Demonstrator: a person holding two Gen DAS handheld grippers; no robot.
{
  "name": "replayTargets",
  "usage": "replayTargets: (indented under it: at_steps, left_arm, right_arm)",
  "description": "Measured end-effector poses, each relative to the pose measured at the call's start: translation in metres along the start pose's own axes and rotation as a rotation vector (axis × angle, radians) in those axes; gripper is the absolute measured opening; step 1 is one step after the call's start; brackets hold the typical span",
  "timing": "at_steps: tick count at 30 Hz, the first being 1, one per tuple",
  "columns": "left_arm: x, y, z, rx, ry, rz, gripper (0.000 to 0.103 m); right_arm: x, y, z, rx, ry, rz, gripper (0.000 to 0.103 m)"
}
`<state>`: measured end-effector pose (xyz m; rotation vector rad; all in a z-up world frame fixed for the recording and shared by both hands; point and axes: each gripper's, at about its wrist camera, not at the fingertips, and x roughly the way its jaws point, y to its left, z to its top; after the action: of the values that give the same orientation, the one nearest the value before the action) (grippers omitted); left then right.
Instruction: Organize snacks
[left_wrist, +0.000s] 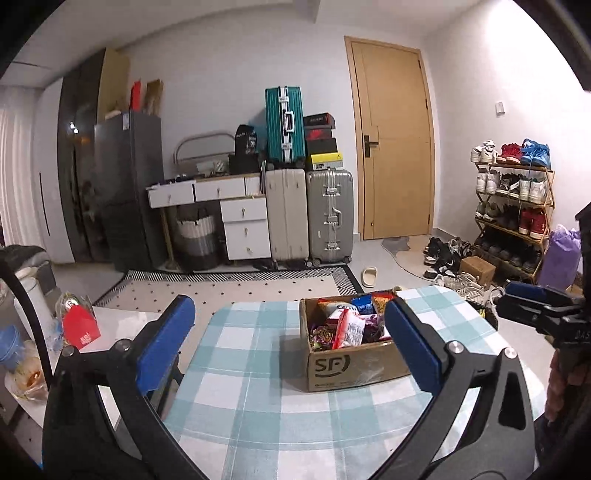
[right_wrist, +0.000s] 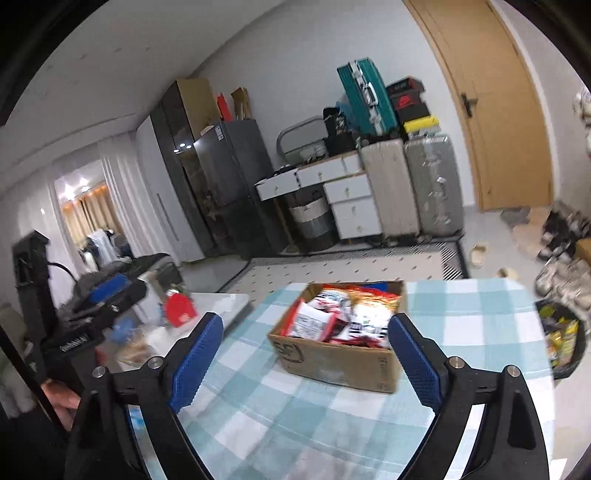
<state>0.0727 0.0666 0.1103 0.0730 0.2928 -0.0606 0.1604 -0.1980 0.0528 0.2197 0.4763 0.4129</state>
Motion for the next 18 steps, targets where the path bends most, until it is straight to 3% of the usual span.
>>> replayTargets:
  at_steps: [6, 12, 18]
  left_arm:
    - [0.018, 0.0, -0.045, -0.036, 0.063, -0.017, 0.103]
    - [0.042, 0.007, -0.097, -0.051, 0.095, 0.02, 0.103]
    - [0.086, 0.012, -0.143, -0.064, 0.176, 0.023, 0.103]
  right_arm:
    - [-0.016, 0.008, -0.043, -0.077, -0.049, -0.021, 0.101]
    - [-0.029, 0.0, -0.087, -0.068, -0.112, -0.061, 0.102]
    - [-0.005, -0.016, -0.124, -0.071, -0.059, -0.109, 0.102]
